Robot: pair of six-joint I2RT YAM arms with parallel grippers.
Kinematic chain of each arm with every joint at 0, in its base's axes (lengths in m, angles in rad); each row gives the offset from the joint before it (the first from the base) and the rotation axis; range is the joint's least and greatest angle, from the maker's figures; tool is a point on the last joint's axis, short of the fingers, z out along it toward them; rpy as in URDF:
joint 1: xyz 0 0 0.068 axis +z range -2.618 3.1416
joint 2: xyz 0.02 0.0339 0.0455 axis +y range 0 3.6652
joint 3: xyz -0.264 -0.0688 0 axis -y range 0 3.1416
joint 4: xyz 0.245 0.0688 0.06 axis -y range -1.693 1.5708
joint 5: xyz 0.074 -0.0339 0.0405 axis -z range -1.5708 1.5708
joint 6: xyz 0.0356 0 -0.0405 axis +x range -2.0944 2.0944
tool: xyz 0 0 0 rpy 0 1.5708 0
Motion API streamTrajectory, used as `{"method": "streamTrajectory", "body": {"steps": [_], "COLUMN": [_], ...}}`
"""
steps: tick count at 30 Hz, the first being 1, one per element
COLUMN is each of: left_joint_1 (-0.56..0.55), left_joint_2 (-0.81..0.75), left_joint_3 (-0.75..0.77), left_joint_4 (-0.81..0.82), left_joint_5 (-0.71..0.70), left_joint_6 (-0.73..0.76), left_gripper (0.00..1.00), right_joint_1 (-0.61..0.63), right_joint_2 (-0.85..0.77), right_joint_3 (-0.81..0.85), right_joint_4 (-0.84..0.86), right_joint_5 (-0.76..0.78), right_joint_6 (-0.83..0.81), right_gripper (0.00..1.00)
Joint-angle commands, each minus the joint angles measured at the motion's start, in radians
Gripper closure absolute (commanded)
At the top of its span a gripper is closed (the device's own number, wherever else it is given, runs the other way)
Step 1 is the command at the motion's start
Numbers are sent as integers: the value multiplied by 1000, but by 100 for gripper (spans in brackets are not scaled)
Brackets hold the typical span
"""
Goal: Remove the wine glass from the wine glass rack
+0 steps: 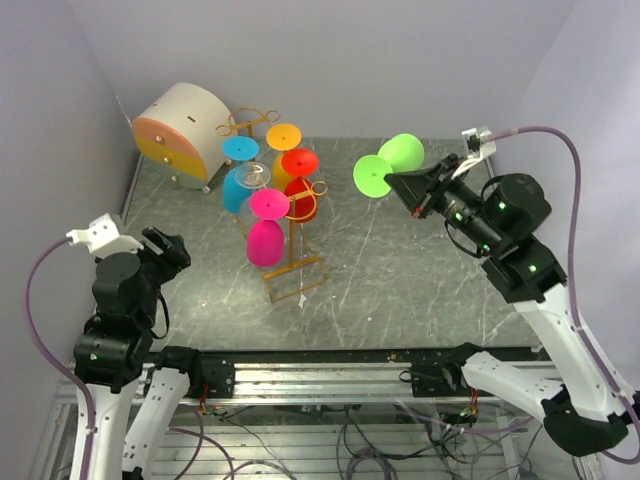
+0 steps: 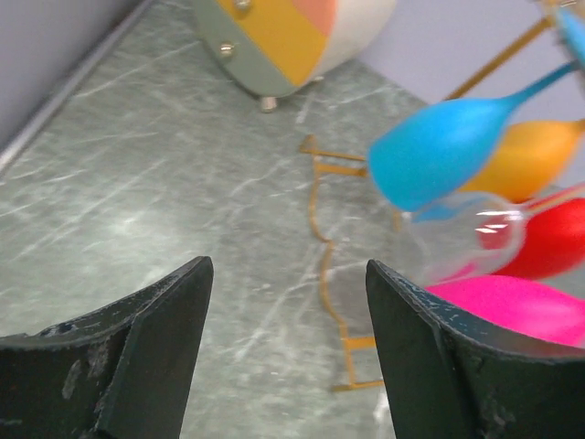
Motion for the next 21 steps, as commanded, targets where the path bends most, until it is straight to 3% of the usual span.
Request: {"method": "streamTrajectory", "body": {"steps": [1,10,14,21], "left_joint_1": [1,1,1,1], "left_joint_2": [76,138,155,170], "left_joint_3": [136,320,323,363], "left_joint_4": [-8,47,81,76], "left_joint_5": [268,647,791,859], "left_joint_6": [-110,-291,-428,-578], "left_gripper": [21,25,26,26], "right_joint_1": [96,258,383,633], "right_joint_2": [-63,31,99,196], "right_joint_3": [62,231,291,358], "right_joint_4": [-171,-348,-355,-292], "right_joint_5": [33,31,155,442], "right_joint_6": [-285,-413,-453,-574], "right_gripper": [100,100,100,100]}}
